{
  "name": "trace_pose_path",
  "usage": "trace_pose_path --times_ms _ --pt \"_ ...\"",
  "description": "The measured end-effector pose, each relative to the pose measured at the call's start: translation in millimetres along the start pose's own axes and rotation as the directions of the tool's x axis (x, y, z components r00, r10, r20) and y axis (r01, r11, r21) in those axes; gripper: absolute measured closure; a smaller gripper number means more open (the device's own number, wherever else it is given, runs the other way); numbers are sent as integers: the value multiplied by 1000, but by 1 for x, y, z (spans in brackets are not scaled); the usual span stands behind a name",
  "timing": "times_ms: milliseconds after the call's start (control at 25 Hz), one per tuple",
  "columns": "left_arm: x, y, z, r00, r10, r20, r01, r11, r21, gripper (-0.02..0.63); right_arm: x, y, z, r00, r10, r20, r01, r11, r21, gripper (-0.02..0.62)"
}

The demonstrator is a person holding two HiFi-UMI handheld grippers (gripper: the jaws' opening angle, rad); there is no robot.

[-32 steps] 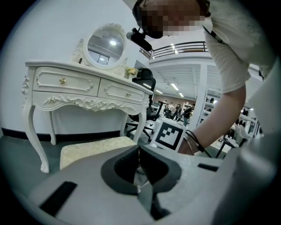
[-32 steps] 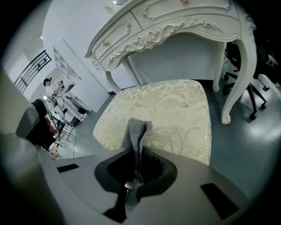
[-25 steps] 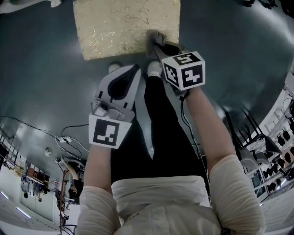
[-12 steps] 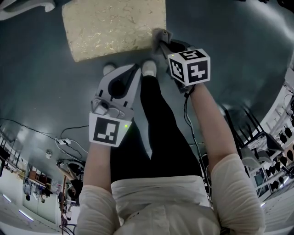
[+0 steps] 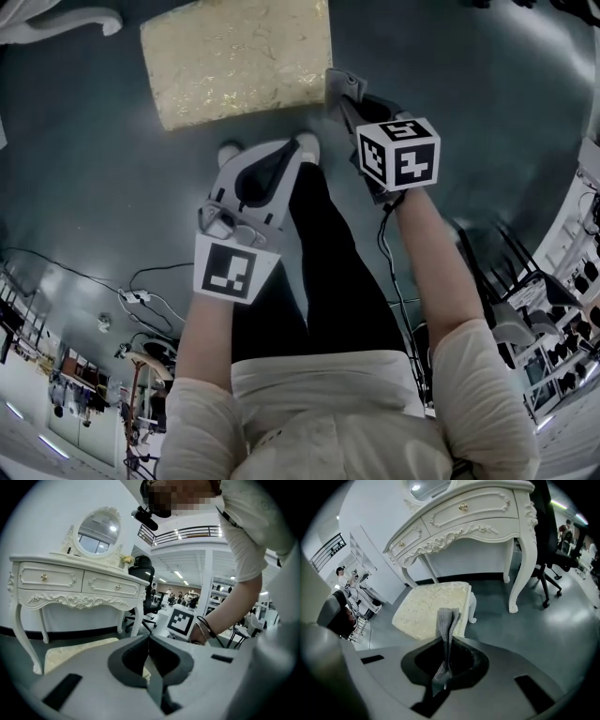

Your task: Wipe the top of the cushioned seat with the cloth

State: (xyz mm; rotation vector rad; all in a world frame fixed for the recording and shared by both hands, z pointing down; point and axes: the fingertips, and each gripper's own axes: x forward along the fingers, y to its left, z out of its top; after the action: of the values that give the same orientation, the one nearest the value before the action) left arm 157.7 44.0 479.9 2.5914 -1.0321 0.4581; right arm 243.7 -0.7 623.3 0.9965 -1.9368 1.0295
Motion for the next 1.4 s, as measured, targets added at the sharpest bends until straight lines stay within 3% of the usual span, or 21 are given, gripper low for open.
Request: trace_pose_path --times_ms 440,800,1120,1400 --pt "-73 29 76 998 54 38 -55 998 37 603 -68 98 73 993 24 114 -12 994 -107 568" --pt "-133 44 165 987 107 118 -118 989 89 603 -161 166 147 960 60 274 -9 983 -185 568" --pt "-189 39 257 963 124 241 -159 978 133 603 -254 224 202 896 119 428 3 962 -274 568" --pt "-231 29 304 933 133 334 -186 973 133 603 -336 259 229 796 141 589 73 943 -325 568"
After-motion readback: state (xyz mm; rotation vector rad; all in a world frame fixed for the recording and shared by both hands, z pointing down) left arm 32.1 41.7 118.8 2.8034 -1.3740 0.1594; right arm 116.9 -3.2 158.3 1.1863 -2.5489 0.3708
